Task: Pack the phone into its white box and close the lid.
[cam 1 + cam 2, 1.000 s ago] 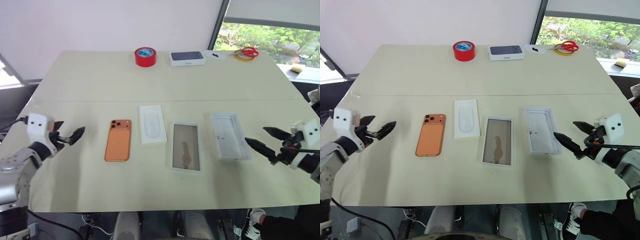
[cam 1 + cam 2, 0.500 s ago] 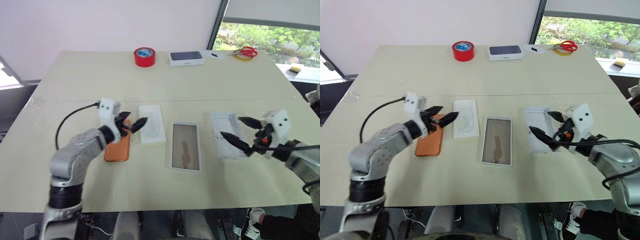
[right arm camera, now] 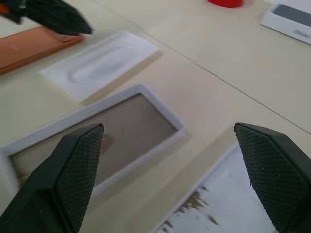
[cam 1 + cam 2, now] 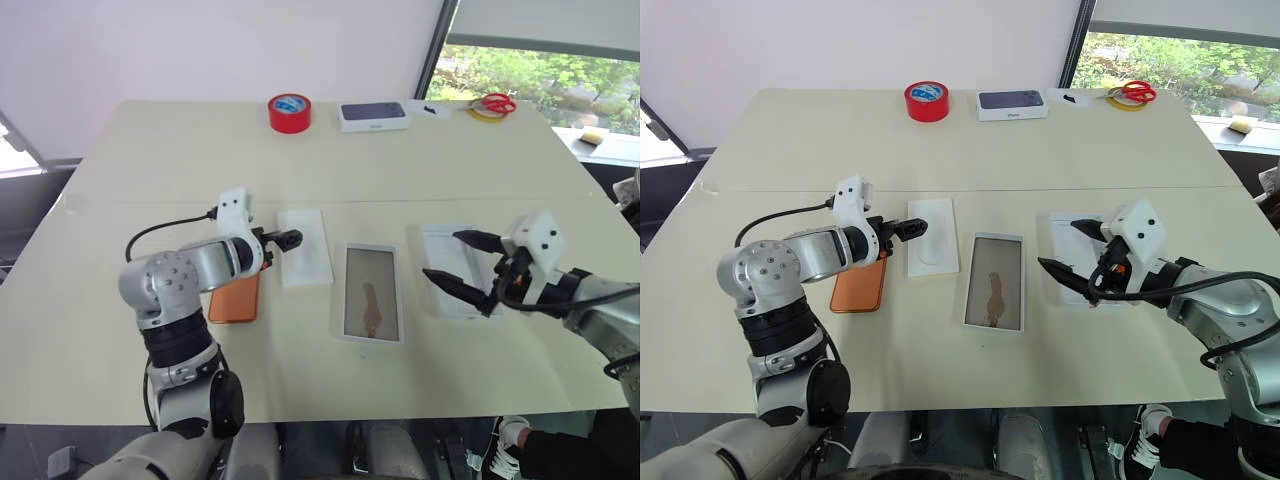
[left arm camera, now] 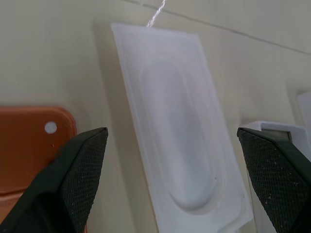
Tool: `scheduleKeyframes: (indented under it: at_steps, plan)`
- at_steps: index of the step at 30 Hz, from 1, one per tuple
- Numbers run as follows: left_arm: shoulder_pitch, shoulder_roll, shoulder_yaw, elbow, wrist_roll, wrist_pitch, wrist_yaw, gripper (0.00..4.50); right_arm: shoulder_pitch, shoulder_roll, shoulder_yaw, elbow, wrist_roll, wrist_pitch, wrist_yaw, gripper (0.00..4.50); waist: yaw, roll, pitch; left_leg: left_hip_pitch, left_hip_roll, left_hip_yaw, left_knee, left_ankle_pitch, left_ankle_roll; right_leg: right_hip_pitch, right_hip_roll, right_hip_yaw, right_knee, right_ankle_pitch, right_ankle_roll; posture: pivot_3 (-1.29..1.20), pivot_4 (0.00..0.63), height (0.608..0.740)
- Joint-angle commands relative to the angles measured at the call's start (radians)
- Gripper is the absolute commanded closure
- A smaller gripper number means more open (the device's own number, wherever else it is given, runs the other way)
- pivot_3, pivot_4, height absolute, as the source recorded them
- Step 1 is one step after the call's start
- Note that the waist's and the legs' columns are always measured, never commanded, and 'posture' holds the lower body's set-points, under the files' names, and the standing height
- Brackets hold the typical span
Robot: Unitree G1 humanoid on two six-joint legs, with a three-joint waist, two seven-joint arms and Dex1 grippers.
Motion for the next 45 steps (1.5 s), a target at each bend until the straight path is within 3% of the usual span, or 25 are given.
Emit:
scheduleKeyframes:
  at_steps: [1, 8, 11, 15, 20, 22, 25, 33, 39, 44, 45]
  plan:
    - [-0.03, -0.024, 0.012, 0.012, 0.034, 0.016, 0.014, 0.03, -0.013, -0.017, 0.03, -0.06, 0.012, 0.005, 0.013, 0.0, 0.0, 0.0, 0.0, 0.0, 0.0, 0.0, 0.0, 0.0, 0.0, 0.0, 0.0, 0.0, 0.0, 0.0, 0.0, 0.0, 0.15, 0.73]
    - [-0.061, -0.064, 0.052, 0.076, 0.087, -0.001, 0.011, 0.03, -0.032, -0.005, 0.082, -0.074, 0.002, -0.007, 0.024, 0.0, 0.001, 0.0, 0.0, 0.0, 0.0, 0.0, 0.0, 0.0, 0.0, 0.0, 0.0, 0.0, 0.0, 0.0, 0.0, 0.0, 0.15, 0.73]
    - [-0.067, -0.075, 0.079, 0.085, 0.097, 0.004, 0.004, 0.85, -0.029, -0.001, 0.091, -0.073, -0.003, -0.012, 0.024, 0.0, 0.0, 0.0, 0.0, 0.0, 0.0, 0.0, 0.0, 0.0, 0.0, 0.0, 0.0, 0.0, 0.0, 0.0, 0.0, 0.0, 0.15, 0.73]
    - [-0.089, -0.093, 0.132, 0.095, 0.108, 0.016, 0.005, 2.75, -0.016, 0.003, 0.105, -0.074, -0.014, -0.023, 0.023, 0.0, 0.001, 0.0, 0.0, 0.0, 0.0, 0.0, 0.0, 0.0, 0.0, 0.0, 0.0, 0.0, 0.0, 0.0, 0.0, 0.0, 0.15, 0.73]
    - [-0.104, -0.113, 0.17, 0.108, 0.124, 0.017, 0.008, 2.75, -0.016, 0.008, 0.115, -0.079, -0.015, -0.027, 0.016, 0.0, 0.0, 0.0, 0.0, 0.0, 0.0, 0.0, 0.0, 0.0, 0.0, 0.0, 0.0, 0.0, 0.0, 0.0, 0.0, 0.0, 0.15, 0.73]
    - [-0.109, -0.122, 0.188, 0.106, 0.135, 0.017, 0.013, 3.25, -0.018, 0.01, 0.121, -0.086, -0.012, -0.023, 0.012, 0.0, 0.0, 0.0, 0.0, 0.0, 0.0, 0.0, 0.0, 0.0, 0.0, 0.0, 0.0, 0.0, 0.0, 0.0, 0.0, 0.0, 0.15, 0.73]
    - [-0.114, -0.129, 0.211, 0.106, 0.135, 0.017, 0.014, 4.47, -0.026, -0.004, 0.14, -0.095, -0.013, -0.006, 0.012, 0.0, 0.0, 0.0, 0.0, 0.0, 0.0, 0.0, 0.0, 0.0, 0.0, 0.0, 0.0, 0.0, 0.0, 0.0, 0.0, 0.0, 0.15, 0.73]
    - [-0.116, -0.124, 0.258, 0.096, 0.104, 0.017, -0.004, 4.47, -0.062, -0.08, 0.278, -0.118, -0.073, 0.025, 0.063, 0.0, 0.0, -0.001, 0.0, 0.0, 0.0, 0.0, 0.0, 0.0, 0.0, 0.0, 0.0, 0.0, 0.0, 0.0, 0.0, 0.0, 0.15, 0.73]
    - [-0.121, -0.083, 0.293, 0.055, -0.015, 0.017, -0.058, 4.47, -0.068, -0.151, 0.453, -0.142, -0.162, 0.083, 0.085, 0.0, 0.0, -0.002, 0.001, 0.0, 0.0, 0.0, 0.0, 0.0, 0.0, 0.0, 0.0, 0.0, 0.0, 0.0, 0.0, 0.0, 0.15, 0.73]
    - [-0.081, -0.023, 0.257, 0.046, -0.095, 0.017, -0.067, 4.47, -0.109, -0.114, 0.543, -0.13, -0.193, 0.127, 0.078, 0.0, -0.001, -0.002, 0.001, 0.0, 0.0, -0.002, 0.0, 0.0, 0.0, -0.001, 0.0, 0.0, 0.0, 0.0, 0.0, 0.0, 0.15, 0.73]
    - [-0.077, -0.011, 0.255, 0.049, -0.107, 0.017, -0.064, 4.49, -0.119, -0.106, 0.566, -0.127, -0.204, 0.133, 0.078, 0.25, -0.001, -0.002, 0.001, 0.0, 0.0, -0.002, 0.0, 0.0, 0.0, 0.0, 0.0, 0.0, 0.0, 0.0, 0.0, 0.0, 0.15, 0.73]
